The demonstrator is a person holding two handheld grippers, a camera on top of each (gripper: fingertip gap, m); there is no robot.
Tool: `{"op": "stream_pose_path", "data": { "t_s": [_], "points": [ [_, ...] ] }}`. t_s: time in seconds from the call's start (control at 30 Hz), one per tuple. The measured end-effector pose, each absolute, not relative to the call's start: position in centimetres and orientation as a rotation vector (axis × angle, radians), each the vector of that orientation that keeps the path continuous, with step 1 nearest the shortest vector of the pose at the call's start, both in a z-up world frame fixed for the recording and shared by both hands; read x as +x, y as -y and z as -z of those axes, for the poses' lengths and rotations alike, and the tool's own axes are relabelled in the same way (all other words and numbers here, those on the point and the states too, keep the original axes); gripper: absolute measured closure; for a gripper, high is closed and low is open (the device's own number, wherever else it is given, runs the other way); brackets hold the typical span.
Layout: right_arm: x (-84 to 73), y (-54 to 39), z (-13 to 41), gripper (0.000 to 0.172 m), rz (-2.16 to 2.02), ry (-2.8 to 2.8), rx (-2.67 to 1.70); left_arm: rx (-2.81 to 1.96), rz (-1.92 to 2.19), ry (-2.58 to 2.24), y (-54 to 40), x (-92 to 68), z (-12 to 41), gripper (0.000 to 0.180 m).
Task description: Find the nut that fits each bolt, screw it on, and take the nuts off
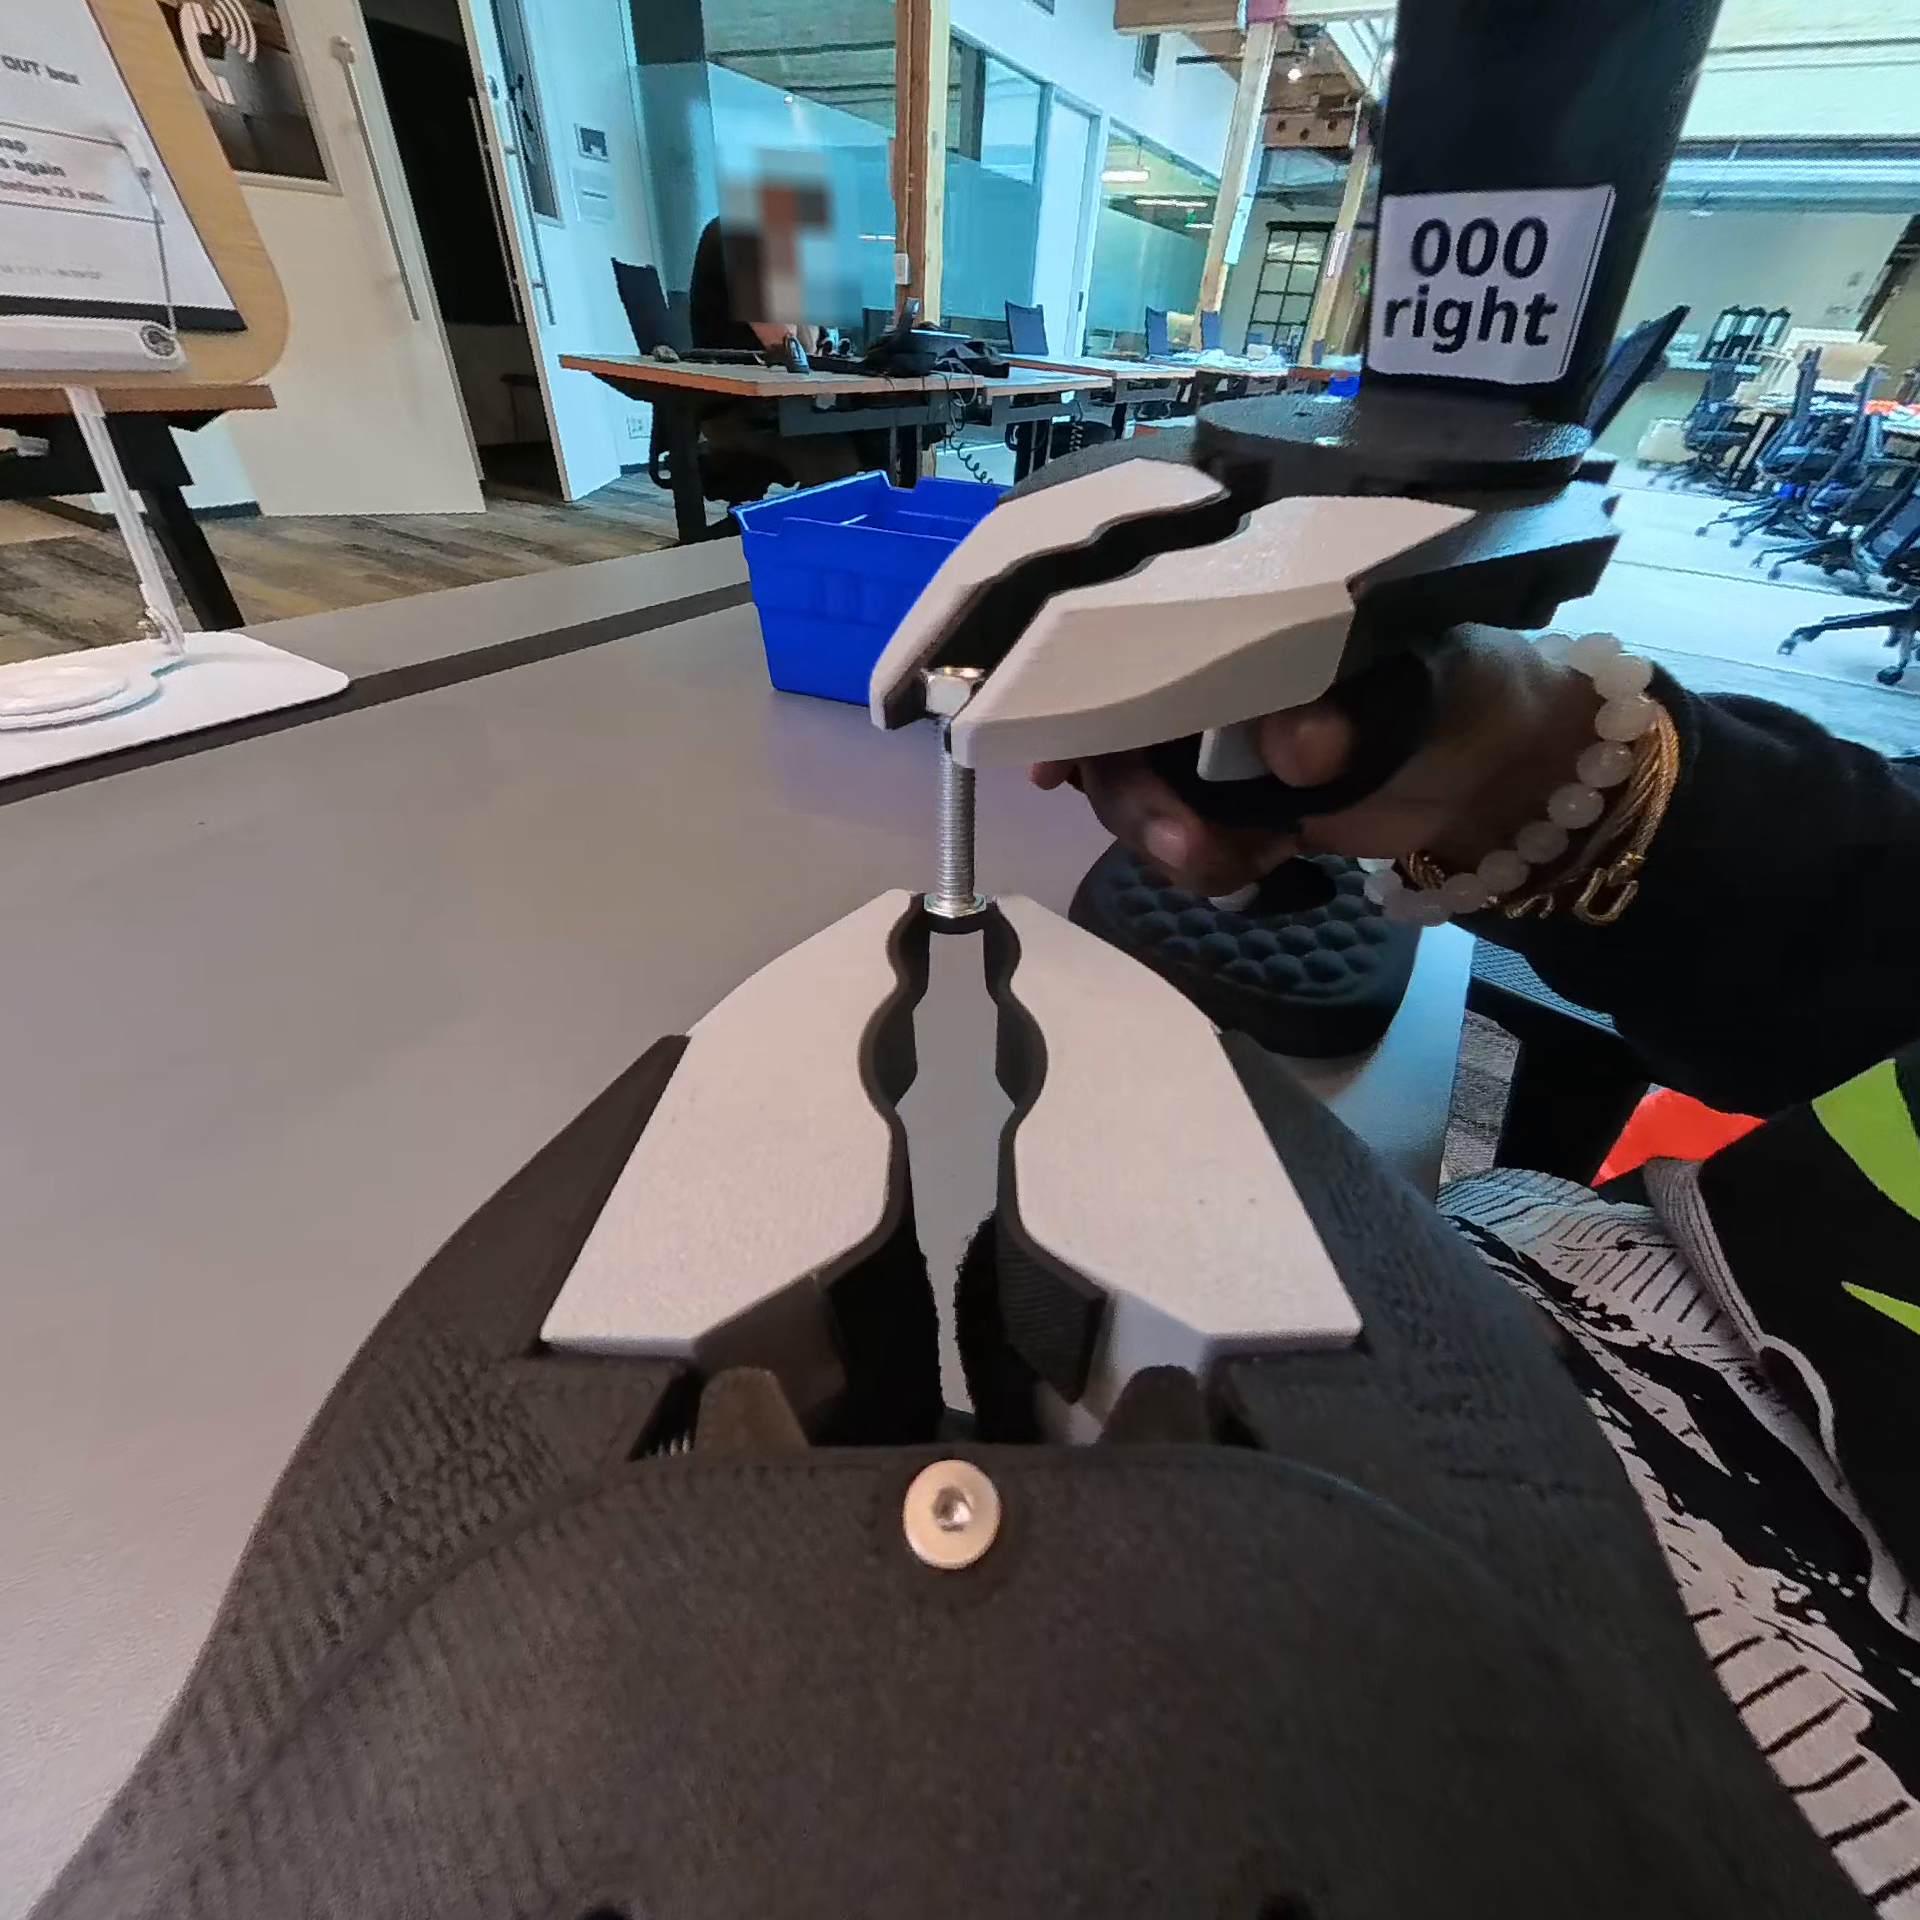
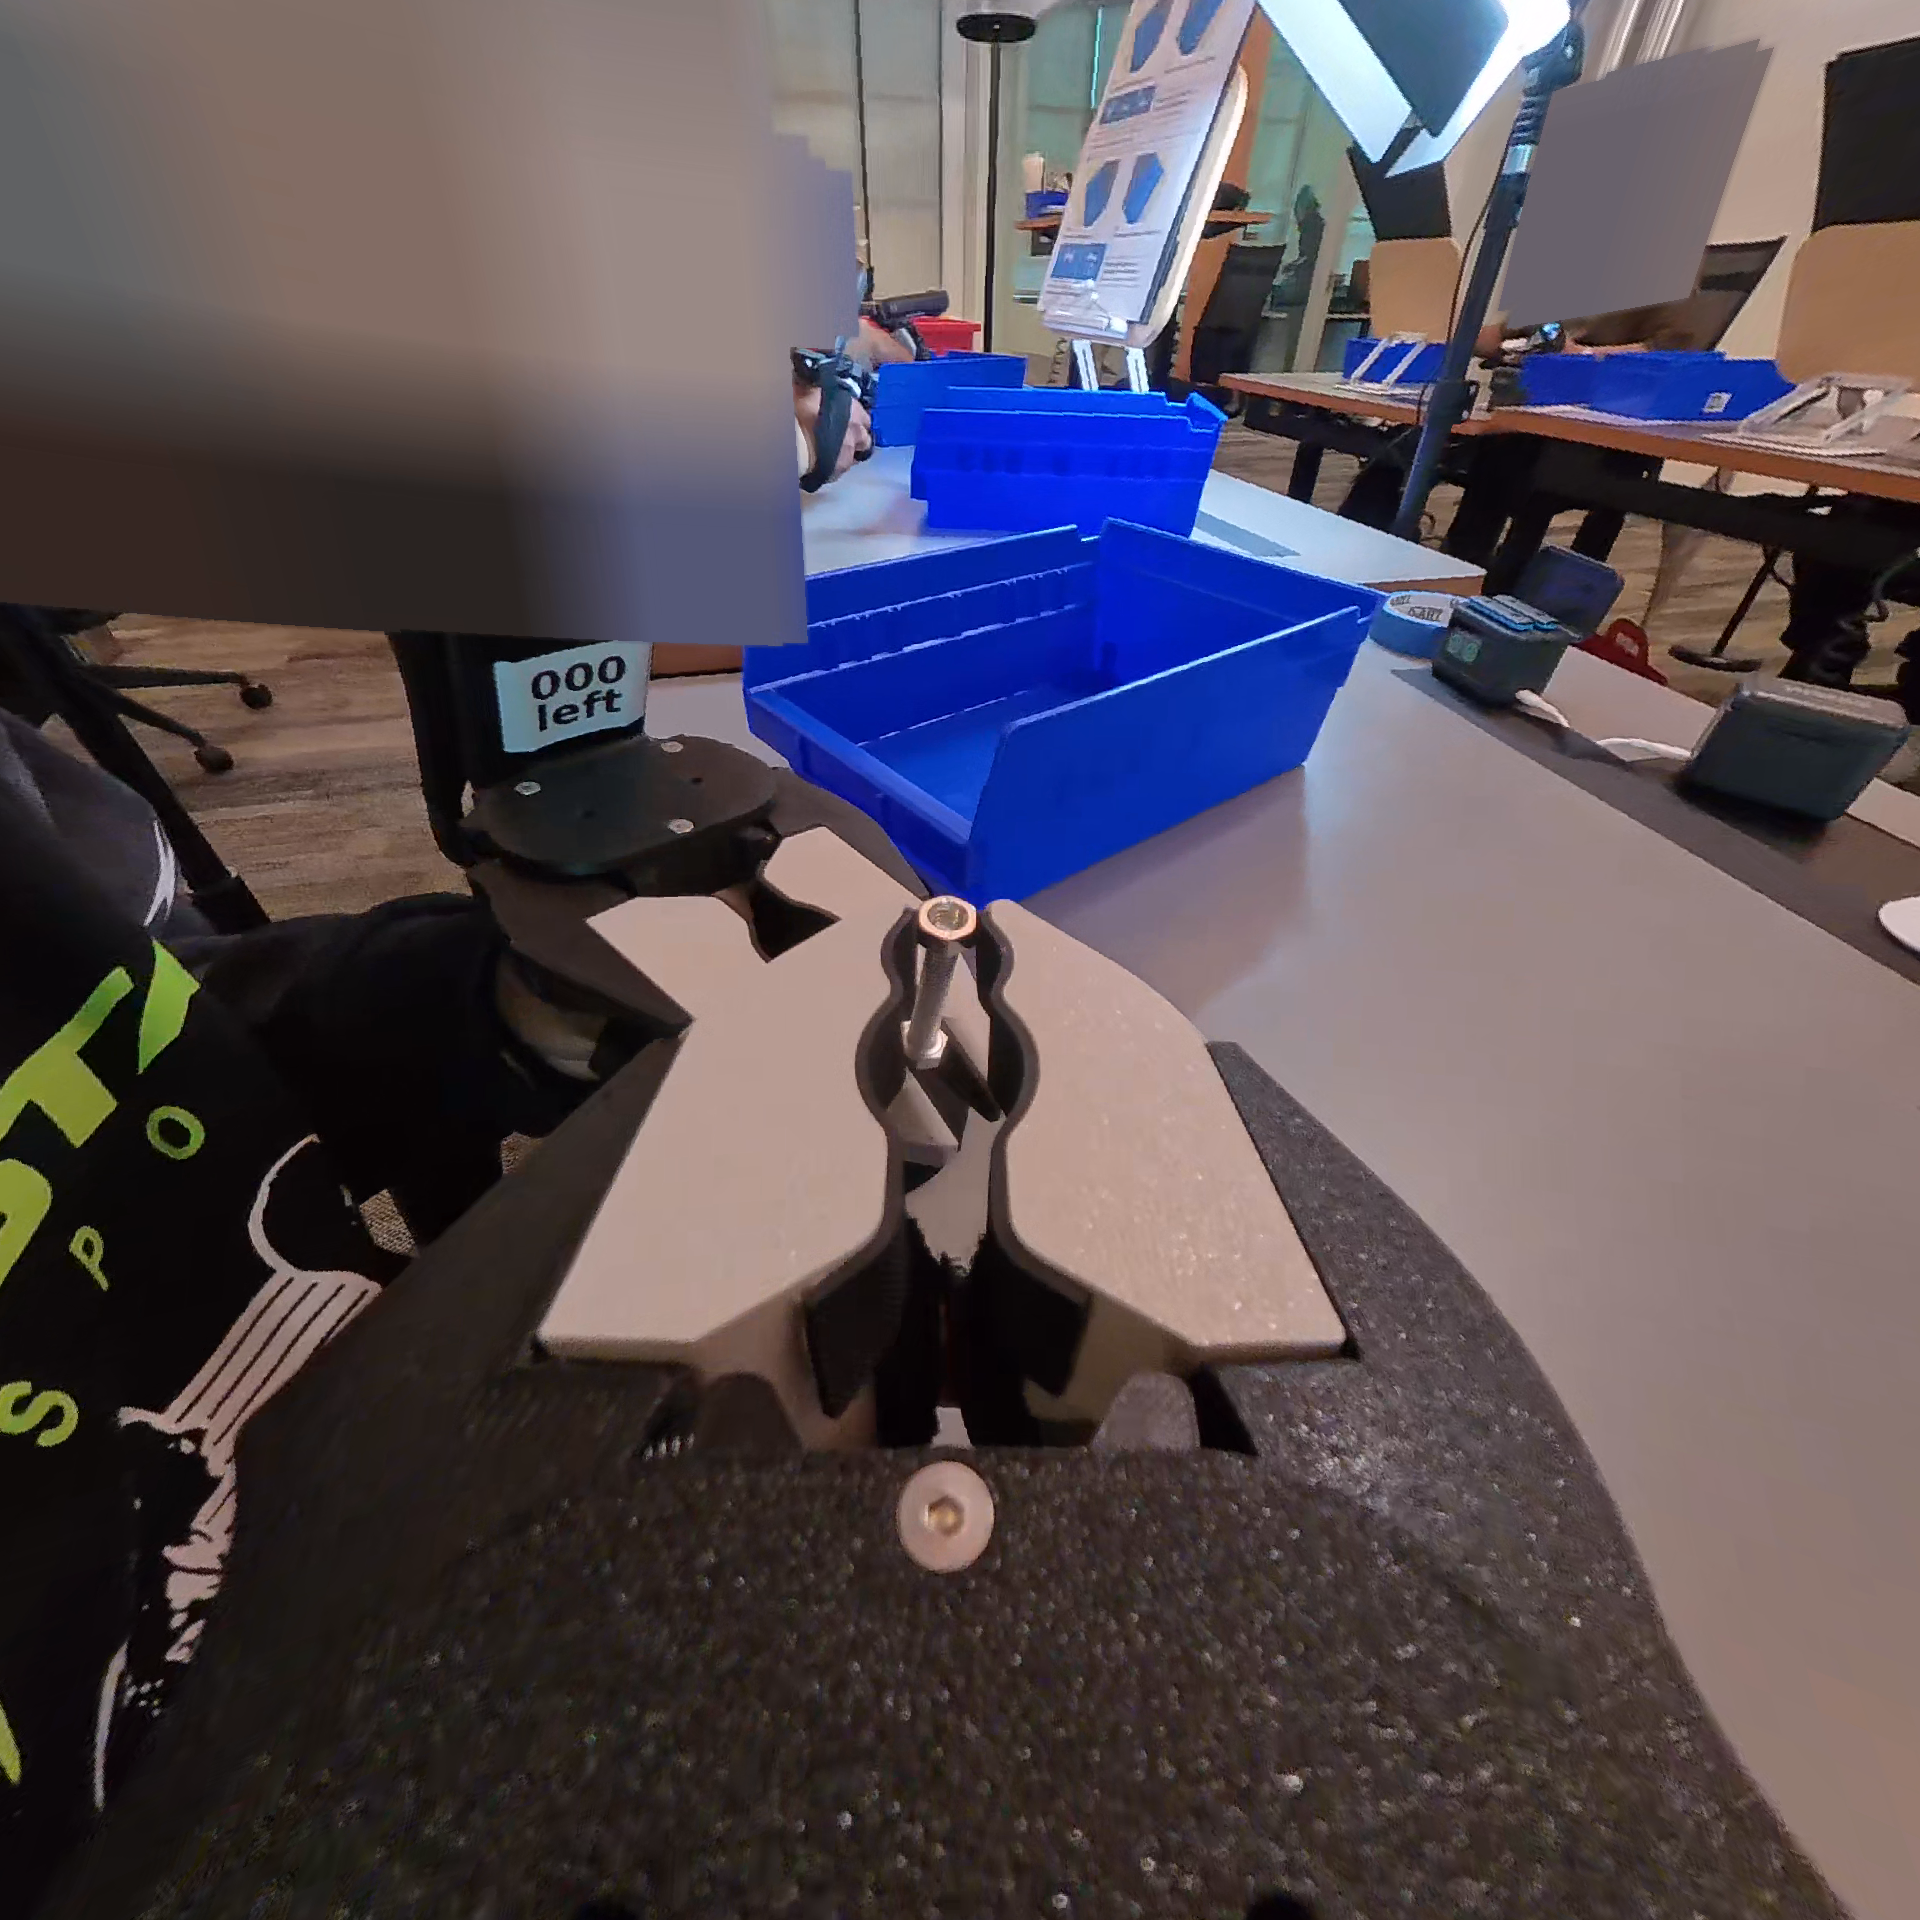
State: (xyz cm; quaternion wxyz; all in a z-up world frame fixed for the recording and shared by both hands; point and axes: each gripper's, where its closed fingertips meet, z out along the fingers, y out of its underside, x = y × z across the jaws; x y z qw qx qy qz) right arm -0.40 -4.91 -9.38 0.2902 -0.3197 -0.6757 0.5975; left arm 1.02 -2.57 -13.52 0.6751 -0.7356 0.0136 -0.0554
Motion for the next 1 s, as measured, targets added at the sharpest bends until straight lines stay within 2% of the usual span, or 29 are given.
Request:
{"op": "stream_pose_path", "data": {
  "t_s": [0.33,0.87,1.0],
  "points": [
    [0.1,5.3,8.7,0.136,-1.779,1.745,-0.835,-1.65,0.143,-0.032,2.6,1.1,13.5,0.17],
    [0.3,5.2,9.0,0.142,-1.78,1.716,-0.826,-1.655,0.169,-0.018,2.6,0.9,13.7,0.17],
    [0.4,5.7,8.7,0.139,-1.866,1.75,-0.716,-1.65,0.215,-0.087,2.7,1.9,13.6,0.17]
  ]
}}
